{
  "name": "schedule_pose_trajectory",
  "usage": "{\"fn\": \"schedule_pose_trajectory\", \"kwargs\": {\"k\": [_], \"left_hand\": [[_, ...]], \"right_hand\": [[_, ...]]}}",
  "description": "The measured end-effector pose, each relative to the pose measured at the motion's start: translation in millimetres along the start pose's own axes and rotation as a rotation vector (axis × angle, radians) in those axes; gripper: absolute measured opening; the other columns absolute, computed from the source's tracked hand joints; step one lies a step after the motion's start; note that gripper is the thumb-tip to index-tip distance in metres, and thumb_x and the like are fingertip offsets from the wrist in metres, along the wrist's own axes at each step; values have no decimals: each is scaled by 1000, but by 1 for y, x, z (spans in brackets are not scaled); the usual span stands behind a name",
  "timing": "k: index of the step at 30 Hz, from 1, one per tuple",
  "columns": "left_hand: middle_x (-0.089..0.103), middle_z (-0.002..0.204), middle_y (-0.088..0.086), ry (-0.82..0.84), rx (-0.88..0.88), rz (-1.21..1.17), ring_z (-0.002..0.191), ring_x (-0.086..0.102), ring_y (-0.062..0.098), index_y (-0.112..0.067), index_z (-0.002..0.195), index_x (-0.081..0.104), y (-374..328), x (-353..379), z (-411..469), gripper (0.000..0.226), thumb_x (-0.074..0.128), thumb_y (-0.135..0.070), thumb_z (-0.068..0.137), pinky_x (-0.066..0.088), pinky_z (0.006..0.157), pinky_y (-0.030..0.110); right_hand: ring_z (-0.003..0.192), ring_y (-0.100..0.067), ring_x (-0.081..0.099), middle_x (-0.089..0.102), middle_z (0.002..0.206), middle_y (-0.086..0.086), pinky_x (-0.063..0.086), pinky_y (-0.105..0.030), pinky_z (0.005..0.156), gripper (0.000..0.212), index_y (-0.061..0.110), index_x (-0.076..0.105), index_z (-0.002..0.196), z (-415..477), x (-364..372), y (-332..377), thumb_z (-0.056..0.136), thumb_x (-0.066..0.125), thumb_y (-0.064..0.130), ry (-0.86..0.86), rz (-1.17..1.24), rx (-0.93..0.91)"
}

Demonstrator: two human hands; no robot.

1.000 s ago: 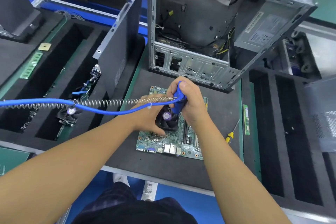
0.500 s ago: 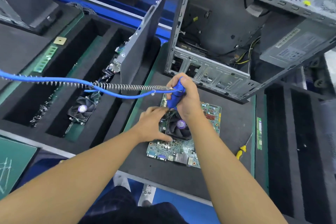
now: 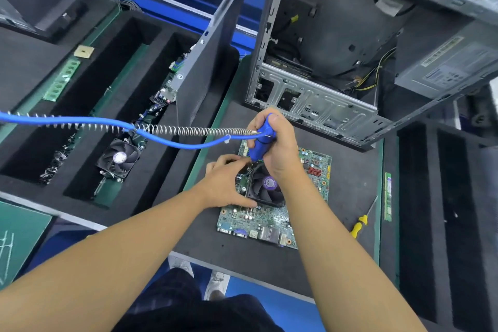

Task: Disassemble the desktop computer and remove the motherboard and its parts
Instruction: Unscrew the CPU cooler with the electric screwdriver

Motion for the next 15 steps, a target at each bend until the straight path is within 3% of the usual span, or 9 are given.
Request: {"fn": "schedule_pose_trajectory", "kwargs": {"k": [8, 15], "left_hand": [[27, 141, -12, 1, -3, 4, 129, 26, 17, -49, 145, 31, 0, -2, 0, 112, 82, -71, 48, 16, 104, 22], [27, 129, -16, -7, -8, -27, 114, 19, 8, -53, 140, 33, 0, -3, -2, 106, 83, -70, 49, 20, 101, 25]], "right_hand": [[52, -23, 49, 57, 72, -7, 42, -29, 57, 23, 16, 57, 78, -2, -4, -5, 89, 49, 35, -1, -62, 10], [56, -18, 47, 57, 69, -1, 41, -24, 55, 19, 18, 56, 77, -10, 16, -4, 90, 45, 27, 119, -205, 18]]}}
Point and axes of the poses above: each hand's wrist, its own z-axis towards the middle knuckle, its own x-axis out of the palm, y = z × x, the point moved 10 cm from there along z, towards the middle knuckle
